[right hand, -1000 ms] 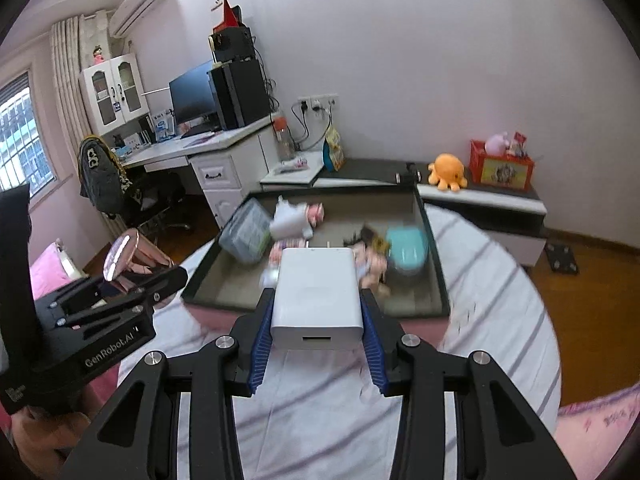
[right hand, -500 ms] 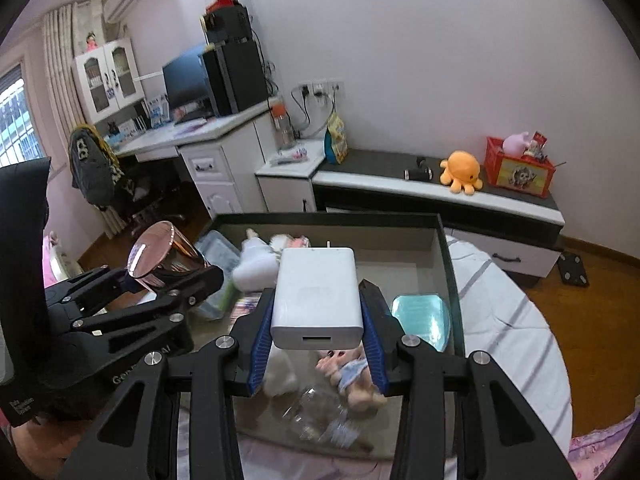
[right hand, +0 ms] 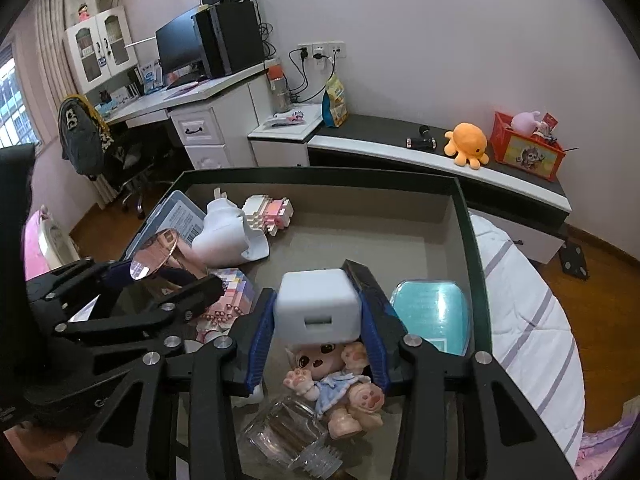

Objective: Organize rigid objects

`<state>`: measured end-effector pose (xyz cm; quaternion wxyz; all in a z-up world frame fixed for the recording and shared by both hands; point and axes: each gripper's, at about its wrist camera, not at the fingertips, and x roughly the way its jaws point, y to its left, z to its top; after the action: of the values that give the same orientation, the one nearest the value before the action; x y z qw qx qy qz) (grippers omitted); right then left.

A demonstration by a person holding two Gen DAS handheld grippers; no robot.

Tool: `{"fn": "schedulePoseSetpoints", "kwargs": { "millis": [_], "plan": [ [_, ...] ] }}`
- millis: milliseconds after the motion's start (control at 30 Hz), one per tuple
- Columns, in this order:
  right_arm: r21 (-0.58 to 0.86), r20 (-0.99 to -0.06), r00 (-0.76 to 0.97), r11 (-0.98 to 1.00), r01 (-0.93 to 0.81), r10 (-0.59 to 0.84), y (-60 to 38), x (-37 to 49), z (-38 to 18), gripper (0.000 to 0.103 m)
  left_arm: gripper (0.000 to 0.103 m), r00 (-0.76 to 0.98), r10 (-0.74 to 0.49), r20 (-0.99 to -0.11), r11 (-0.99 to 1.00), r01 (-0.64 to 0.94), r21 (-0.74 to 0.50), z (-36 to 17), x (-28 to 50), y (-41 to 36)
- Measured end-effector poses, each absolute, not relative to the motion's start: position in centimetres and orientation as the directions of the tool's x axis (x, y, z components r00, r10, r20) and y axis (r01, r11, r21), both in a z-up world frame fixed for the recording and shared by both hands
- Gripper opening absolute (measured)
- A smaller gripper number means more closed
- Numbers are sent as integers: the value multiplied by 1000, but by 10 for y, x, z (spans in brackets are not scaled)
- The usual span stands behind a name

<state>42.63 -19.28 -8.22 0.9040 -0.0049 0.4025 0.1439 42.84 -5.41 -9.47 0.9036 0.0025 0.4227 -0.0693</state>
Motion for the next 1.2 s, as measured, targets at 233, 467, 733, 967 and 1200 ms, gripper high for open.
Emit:
{"fn": "schedulePoseSetpoints", "kwargs": {
  "millis": [233,467,733,967,1200],
  "plan": [
    [173,-701,664,965,-195,260,-219,403,-69,103,102,717,-76,-693,997,60,-47,-71,383,-33],
    [194,-654,715,968,-156,247,-225,363,-43,103,103,776,-54,-628,999,46,-29,-47,331,-23],
    [148,-555,811,981,-125,187,-212,285,5,103,103,828,-43,-560,999,29,-35,-13,265,-11],
    [72,-469,878,995,-72,97,-197,212,45,103,103,869,-44,-493,998,22,-50,18,200,-3],
    [60,-438,896,997,-48,69,-192,148,52,103,103,891,-29,-452,999,7,-51,31,145,2]
  ]
}}
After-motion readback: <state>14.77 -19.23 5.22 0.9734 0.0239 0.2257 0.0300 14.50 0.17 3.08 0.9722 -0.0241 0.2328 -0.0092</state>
